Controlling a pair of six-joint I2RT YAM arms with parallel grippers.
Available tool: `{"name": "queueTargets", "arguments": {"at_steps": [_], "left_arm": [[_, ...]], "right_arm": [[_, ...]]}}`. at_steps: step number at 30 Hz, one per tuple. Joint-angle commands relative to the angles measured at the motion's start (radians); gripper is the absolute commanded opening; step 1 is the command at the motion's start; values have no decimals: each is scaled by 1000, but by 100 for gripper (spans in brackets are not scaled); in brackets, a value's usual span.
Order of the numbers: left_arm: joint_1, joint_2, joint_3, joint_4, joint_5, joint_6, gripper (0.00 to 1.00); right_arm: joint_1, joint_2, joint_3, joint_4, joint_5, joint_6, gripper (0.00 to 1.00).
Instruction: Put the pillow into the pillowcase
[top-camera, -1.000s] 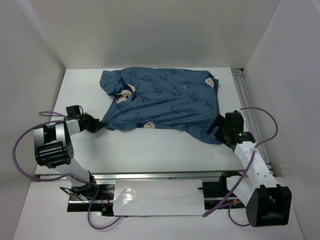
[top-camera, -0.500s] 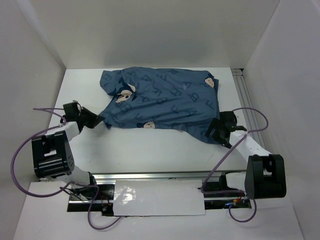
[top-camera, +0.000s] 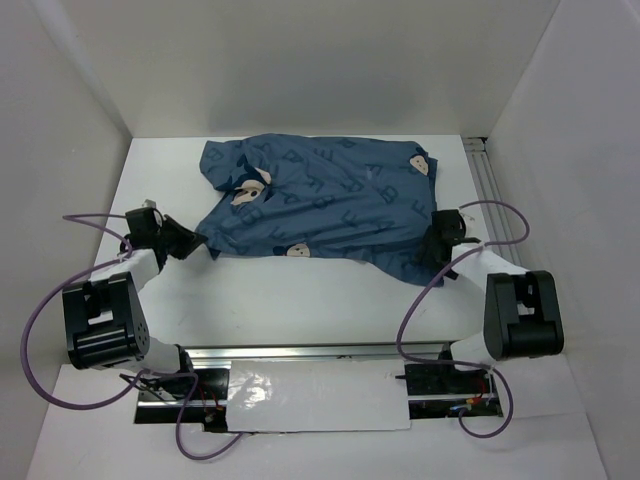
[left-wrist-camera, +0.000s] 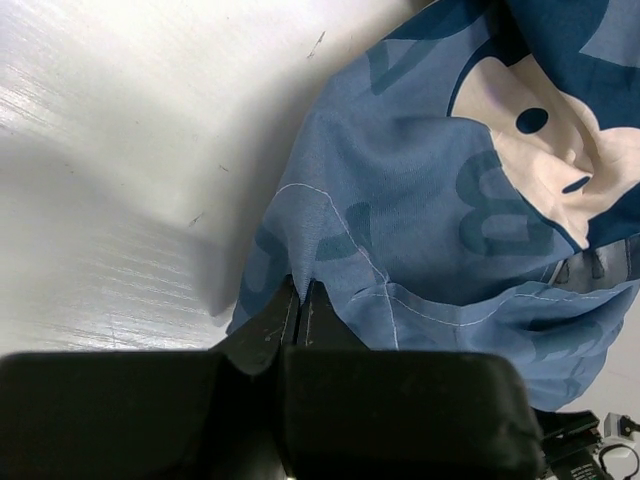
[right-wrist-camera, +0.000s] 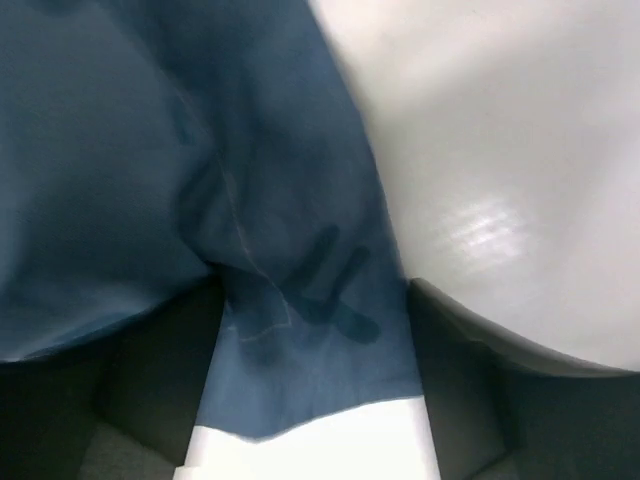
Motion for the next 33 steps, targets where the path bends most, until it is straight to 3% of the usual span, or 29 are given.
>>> {"name": "queueTargets", "arguments": {"at_steps": [1,2,3,9,11,13,14,16,17,18,19,22,23,28,31,33], "left_arm": [[-4,-25,-11,35,-17,32,0],[-4,-25,-11,35,-17,41,0],[-4,-25,-2,35,-17,41,0],[-4,-16,41,56,22,52,0],[-26,-28,70,17,-12,66,0],[-26,-49,95,-9,-38,66,0],[-26,-49,110,-28,-38,66,0],[-26,-62,119,-28,-52,75,0],[-26,-71,119,-28,-52,75,0],[-35,-71,130,-28,-52,75,0],[-35,-71,145,-28,-52,75,0],[-35,-80,211,-100,-89,75,0],[-35,-80,225,-114,-89,87,0],[-35,-112,272,-151,-121,106,0],[-35,-121,285,-160,-130,106,0],[-35,-121,296,-184,-139,115,0]], "right_arm": [[31,33,28,50,-5,14,58],[45,33,28,50,-5,14,33],[45,12,28,38,9,14,0],[72,-206,274,-53,214,-52,0],[72,-246,464,-64,230,-75,0],[82,-269,589,-13,189,-109,0],[82,-259,737,-13,152,-132,0],[91,-151,952,-89,5,-193,0],[102,-109,1170,-116,-55,-211,0],[102,-26,1274,-133,-171,-251,0],[111,16,1478,-159,-210,-267,0],[111,135,1742,-161,-258,-279,0],[111,136,1807,-83,-258,-279,0],[120,65,1714,243,-270,-253,0],[120,163,1943,151,-287,-253,0],[120,154,1927,177,-255,-264,0]]}}
